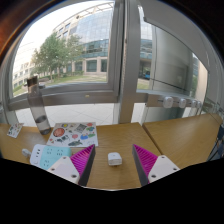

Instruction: Unplug charger

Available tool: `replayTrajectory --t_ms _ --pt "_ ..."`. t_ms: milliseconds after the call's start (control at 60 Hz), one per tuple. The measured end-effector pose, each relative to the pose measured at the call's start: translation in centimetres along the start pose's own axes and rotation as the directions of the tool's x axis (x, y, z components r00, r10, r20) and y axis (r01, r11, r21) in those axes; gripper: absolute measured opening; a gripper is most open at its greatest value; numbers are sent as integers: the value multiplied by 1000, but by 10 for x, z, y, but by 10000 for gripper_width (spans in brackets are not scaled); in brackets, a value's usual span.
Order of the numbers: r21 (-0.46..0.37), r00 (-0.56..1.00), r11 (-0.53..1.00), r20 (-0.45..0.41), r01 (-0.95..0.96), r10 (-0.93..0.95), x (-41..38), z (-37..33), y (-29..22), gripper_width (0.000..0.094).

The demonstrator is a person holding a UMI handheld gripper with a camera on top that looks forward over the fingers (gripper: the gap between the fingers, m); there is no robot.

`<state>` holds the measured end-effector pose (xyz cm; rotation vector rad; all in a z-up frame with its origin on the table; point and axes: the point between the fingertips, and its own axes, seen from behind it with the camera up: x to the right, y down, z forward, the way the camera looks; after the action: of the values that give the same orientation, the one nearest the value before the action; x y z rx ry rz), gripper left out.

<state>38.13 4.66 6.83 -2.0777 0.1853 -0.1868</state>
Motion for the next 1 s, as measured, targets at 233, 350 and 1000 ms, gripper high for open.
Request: replayTrajectory --t_ms 233,350,1000 --pt "213 995 974 74 -77 62 -80 -122 -37 796" --pt "206 993 976 104 -76 55 -138 -162 -8 800" --pt "146 953 987 285 64 -104 -325 -250 85 827"
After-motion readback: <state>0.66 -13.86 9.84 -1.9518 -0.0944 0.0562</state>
